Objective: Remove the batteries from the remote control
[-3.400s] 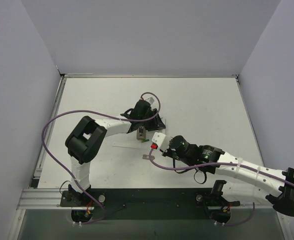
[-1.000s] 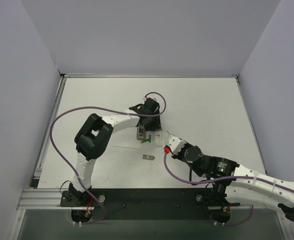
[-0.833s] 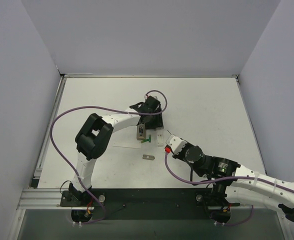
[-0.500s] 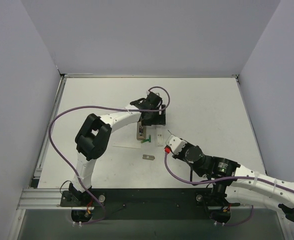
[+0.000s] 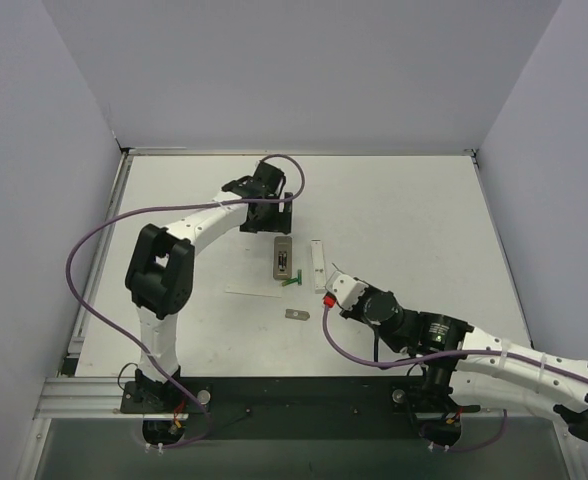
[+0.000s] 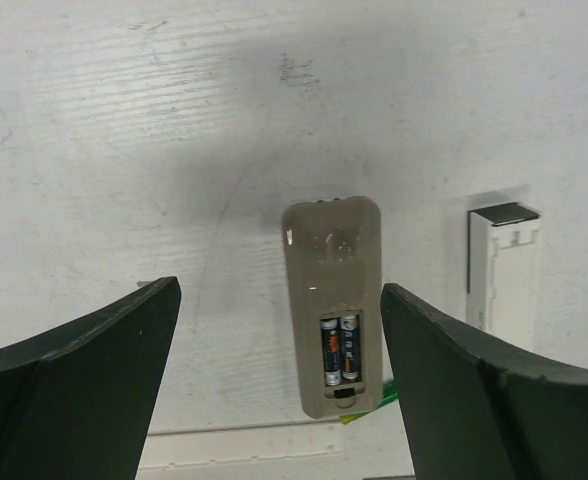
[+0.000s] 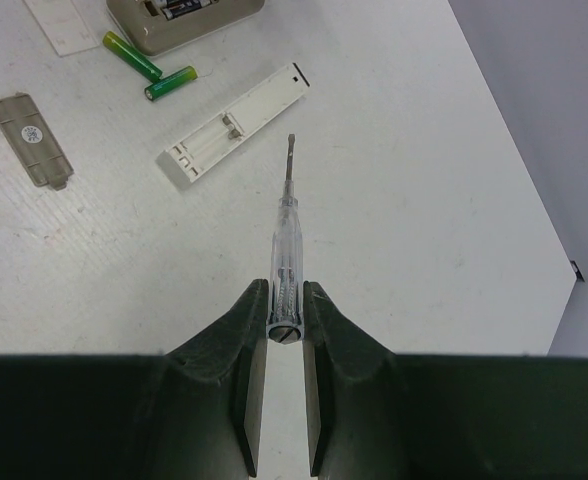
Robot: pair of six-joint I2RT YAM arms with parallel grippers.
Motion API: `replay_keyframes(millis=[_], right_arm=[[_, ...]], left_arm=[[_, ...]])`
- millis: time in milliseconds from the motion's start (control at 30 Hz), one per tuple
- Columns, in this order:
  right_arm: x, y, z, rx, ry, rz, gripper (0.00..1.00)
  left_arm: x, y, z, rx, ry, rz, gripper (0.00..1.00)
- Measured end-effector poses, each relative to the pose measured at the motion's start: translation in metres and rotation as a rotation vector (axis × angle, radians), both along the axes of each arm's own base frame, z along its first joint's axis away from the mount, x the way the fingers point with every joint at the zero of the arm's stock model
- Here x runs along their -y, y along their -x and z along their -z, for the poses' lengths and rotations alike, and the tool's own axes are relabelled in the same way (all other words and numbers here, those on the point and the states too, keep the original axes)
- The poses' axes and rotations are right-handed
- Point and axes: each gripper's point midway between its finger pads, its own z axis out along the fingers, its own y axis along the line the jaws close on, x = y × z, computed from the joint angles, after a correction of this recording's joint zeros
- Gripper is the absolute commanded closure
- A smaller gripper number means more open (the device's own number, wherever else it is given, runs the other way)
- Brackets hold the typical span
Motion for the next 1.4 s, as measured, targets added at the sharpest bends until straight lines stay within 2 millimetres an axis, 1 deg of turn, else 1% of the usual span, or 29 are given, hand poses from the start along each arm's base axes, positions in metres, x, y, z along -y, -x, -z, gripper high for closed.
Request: replay_keyframes(millis=[33,100,267,333,467,533,667,767,867,933,1000,1100,1167,1267,1333,1400], right_arm=[[0.000,0.000,0.001,-0.002,0.003,-0.002,1.00],[-0.001,0.000,0.001,-0.005,0.002,-0.005,1.00],[-0.010,-0.003,0.001,0.000,-0.003,-0.035,1.00],[-0.015,-0.010,0.004,-0.005,0.000,-0.046,1.00],[-0.014,-0.028,0.021,-0.053,0.037,-0.028,1.00],[-0.018,-0.035,0.023,-0.071,0.045,-0.035,1.00],[-0.040,-0.045,0.019,-0.083,0.037,-0.104,1.00],[-0.058,-0.053,0.019,-0.100,0.041,-0.160,1.00],[-0.073,-0.060,0.026,-0.130,0.063,-0.205,1.00],[-0.080,-0.062,0.031,-0.147,0.075,-0.229,1.00],[-0.087,-0.065,0.034,-0.161,0.086,-0.251,1.00],[-0.100,-0.069,0.034,-0.176,0.094,-0.284,1.00],[-0.108,-0.073,0.032,-0.179,0.100,-0.300,1.00],[-0.117,-0.078,0.032,-0.184,0.115,-0.320,1.00],[-0.121,-0.081,0.035,-0.191,0.135,-0.329,1.00],[-0.122,-0.082,0.039,-0.200,0.154,-0.335,1.00]], left_arm=[[-0.005,-0.001,0.004,-0.011,-0.012,-0.003,0.10],[-0.009,0.000,0.011,-0.027,-0.028,0.003,0.12],[-0.002,0.006,0.023,-0.062,-0.025,0.049,0.17],[0.002,0.008,0.025,-0.074,-0.012,0.065,0.18],[0.009,0.013,0.026,-0.096,0.023,0.092,0.22],[0.013,0.015,0.031,-0.115,0.038,0.105,0.23],[0.018,0.021,0.042,-0.160,0.066,0.125,0.24],[0.021,0.023,0.042,-0.181,0.098,0.137,0.24],[0.022,0.022,0.041,-0.192,0.132,0.141,0.24],[0.020,0.020,0.040,-0.202,0.154,0.135,0.25],[0.012,0.016,0.039,-0.208,0.174,0.115,0.27],[-0.005,0.009,0.041,-0.224,0.200,0.065,0.30],[-0.018,0.007,0.044,-0.237,0.214,0.033,0.32],[-0.032,0.007,0.047,-0.257,0.233,-0.003,0.38],[-0.033,0.005,0.045,-0.256,0.252,-0.004,0.39],[-0.029,0.004,0.043,-0.253,0.279,0.012,0.39]])
